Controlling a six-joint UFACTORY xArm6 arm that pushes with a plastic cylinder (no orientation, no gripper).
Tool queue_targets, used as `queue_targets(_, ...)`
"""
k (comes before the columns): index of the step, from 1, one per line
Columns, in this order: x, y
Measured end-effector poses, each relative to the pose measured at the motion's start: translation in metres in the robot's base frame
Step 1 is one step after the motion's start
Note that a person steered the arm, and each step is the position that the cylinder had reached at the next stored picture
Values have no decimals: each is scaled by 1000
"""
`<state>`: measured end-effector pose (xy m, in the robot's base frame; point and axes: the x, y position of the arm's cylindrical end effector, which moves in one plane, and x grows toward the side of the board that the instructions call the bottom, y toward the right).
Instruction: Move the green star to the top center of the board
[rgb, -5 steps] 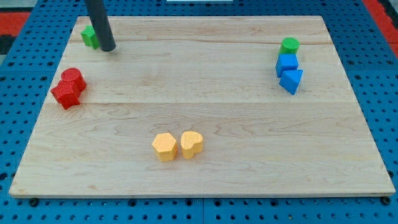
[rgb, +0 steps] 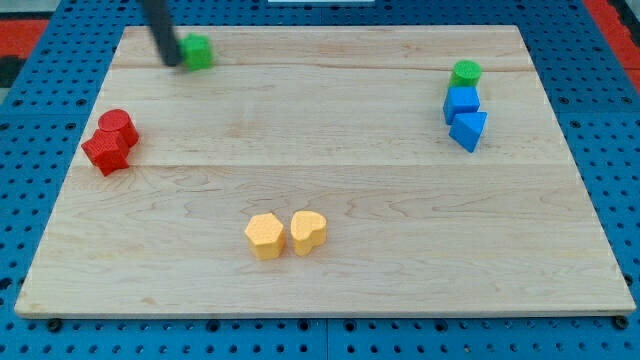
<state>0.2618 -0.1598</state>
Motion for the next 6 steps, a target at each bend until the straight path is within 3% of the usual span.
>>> queue_targets(1, -6, 5)
queue_targets(2, -12, -34)
queue_targets(3, -41, -2)
queue_targets(5, -26, 79)
queue_targets(6, -26, 80)
